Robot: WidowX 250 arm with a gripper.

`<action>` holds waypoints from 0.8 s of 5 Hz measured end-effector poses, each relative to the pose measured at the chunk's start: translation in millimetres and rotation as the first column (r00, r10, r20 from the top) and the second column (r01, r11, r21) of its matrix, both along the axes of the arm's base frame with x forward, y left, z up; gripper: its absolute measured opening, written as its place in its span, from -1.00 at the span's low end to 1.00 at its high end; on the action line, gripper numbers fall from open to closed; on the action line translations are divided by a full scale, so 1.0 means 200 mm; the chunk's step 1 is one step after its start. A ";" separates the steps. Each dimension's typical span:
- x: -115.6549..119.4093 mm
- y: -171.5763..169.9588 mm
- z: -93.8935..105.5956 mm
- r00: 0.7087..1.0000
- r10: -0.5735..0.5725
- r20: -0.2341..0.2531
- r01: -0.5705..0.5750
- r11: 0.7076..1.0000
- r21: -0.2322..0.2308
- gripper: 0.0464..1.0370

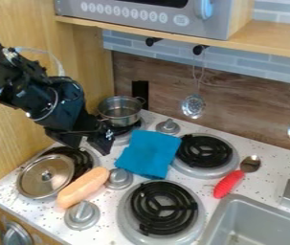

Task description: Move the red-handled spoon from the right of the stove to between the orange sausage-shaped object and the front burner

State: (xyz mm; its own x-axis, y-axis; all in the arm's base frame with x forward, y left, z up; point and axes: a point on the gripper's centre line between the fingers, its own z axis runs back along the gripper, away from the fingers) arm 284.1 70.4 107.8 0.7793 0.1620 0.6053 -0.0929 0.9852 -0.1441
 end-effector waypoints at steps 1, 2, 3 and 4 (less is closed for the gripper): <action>0.00 -0.01 -0.03 1.000 -0.005 -0.020 0.005 1.000 -0.011 0.94; 0.12 -0.08 -0.12 0.998 -0.068 -0.009 0.068 0.996 -0.050 0.94; 0.26 -0.17 -0.12 0.996 -0.073 0.044 0.075 0.996 -0.044 0.94; 0.37 -0.21 -0.14 0.993 -0.083 0.082 0.088 0.995 -0.053 0.94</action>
